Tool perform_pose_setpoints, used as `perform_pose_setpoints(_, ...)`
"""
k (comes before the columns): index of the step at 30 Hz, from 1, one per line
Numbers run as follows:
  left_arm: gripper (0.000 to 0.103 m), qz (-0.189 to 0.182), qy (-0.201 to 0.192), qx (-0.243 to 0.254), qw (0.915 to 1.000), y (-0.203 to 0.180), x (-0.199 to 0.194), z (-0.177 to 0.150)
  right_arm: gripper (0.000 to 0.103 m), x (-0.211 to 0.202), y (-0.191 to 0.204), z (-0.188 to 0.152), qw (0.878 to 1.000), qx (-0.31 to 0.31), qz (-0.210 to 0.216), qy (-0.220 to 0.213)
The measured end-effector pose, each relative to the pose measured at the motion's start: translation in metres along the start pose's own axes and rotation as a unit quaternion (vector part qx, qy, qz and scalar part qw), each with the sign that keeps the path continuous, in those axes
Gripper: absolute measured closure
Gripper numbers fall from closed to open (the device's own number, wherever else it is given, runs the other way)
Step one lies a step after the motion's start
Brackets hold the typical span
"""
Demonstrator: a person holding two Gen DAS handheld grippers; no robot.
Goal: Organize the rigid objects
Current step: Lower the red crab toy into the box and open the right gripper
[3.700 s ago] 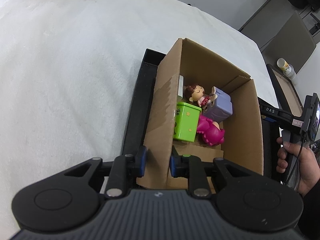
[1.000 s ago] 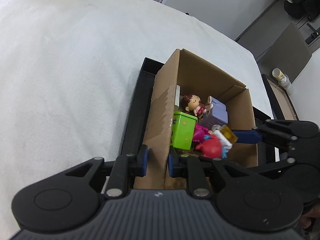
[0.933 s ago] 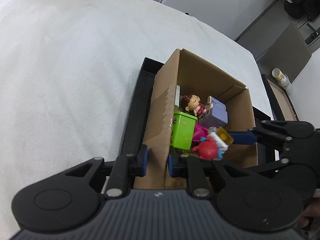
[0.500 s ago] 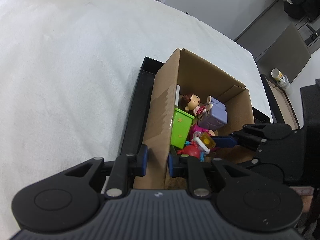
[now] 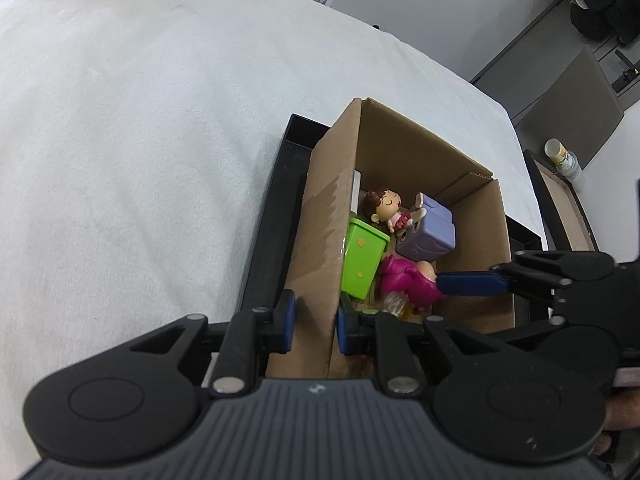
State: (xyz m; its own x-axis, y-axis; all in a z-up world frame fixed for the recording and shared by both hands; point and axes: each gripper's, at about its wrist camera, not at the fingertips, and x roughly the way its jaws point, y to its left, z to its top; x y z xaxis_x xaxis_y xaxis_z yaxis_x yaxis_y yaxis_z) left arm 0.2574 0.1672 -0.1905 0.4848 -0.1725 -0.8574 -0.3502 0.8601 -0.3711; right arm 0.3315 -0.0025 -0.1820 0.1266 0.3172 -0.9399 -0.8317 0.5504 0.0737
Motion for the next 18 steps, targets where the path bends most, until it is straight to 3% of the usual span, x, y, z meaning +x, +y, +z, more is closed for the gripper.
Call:
perform_pose_setpoints(7,0.084,0.006,0.01,-0.004,0.9999,-0.002,0.002,0.003,0.041,-0.025,-0.004,-0.003,1.0,0.021,0.001,-0.017)
perform_pose_setpoints(18,0.082,0.052,0.037,0.058,0.9963,-0.029,-0.021,0.006,0.037,-0.079,-0.022,-0.024,0.992,0.11,0.004,-0.061)
